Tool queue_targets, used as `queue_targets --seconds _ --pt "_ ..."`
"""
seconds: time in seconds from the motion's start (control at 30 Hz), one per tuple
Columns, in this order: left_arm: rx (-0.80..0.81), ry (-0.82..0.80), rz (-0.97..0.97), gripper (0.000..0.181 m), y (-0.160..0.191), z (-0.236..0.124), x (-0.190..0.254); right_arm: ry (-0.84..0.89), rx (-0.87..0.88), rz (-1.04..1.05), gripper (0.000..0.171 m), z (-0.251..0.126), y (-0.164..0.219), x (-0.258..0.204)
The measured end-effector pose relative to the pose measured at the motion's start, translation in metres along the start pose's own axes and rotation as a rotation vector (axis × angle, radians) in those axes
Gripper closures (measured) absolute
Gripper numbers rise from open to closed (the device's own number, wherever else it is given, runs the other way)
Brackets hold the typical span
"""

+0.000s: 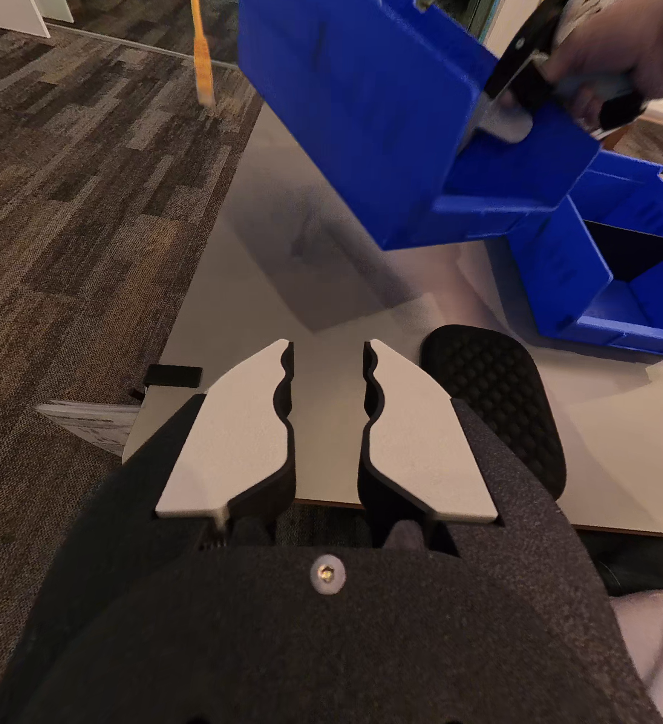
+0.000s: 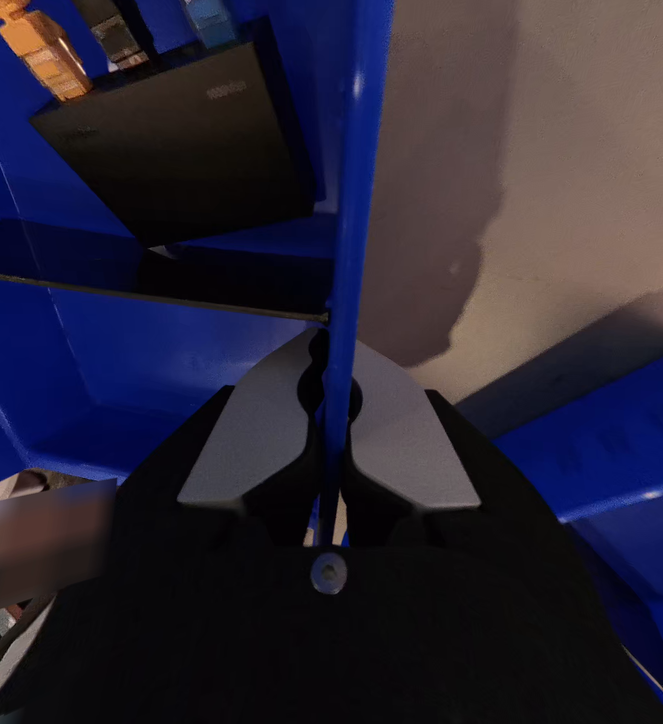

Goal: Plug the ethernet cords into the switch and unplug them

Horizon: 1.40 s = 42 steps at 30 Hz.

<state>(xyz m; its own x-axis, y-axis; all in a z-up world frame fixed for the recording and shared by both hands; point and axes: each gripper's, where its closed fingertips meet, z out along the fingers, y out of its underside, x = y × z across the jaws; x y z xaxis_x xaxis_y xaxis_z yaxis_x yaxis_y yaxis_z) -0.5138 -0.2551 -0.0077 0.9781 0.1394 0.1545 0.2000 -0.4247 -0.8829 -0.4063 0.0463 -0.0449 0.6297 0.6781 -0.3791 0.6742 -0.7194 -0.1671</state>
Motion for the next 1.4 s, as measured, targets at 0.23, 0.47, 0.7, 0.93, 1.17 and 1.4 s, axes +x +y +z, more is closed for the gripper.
queue_targets --seconds 0.23,0.47,0.7,0.93,1.17,1.4 --pt "-0.032 0.032 -0.008 0.148 0.011 0.013 0.003 0.1 -0.013 0.129 0.167 0.053 0.021 0.04" --pt "-0.06 0.079 0.009 0.148 0.013 0.03 0.024 0.165 0.043 0.107 0.156 0.055 0.027 0.047" --pt "-0.042 0.1 0.032 0.147 0.013 0.027 0.039 0.419 0.537 -0.301 0.148 -0.11 0.047 0.072" --pt "0.005 0.131 0.015 0.148 0.006 0.035 0.057 0.507 0.325 0.111 0.091 -0.121 0.224 0.212" --pt "-0.016 0.167 0.102 0.149 -0.007 0.039 0.097 0.299 0.104 0.19 0.148 -0.058 0.267 0.215" --pt "0.002 0.181 0.172 0.149 -0.019 0.033 0.127 0.223 0.074 0.287 0.166 -0.08 0.287 0.263"
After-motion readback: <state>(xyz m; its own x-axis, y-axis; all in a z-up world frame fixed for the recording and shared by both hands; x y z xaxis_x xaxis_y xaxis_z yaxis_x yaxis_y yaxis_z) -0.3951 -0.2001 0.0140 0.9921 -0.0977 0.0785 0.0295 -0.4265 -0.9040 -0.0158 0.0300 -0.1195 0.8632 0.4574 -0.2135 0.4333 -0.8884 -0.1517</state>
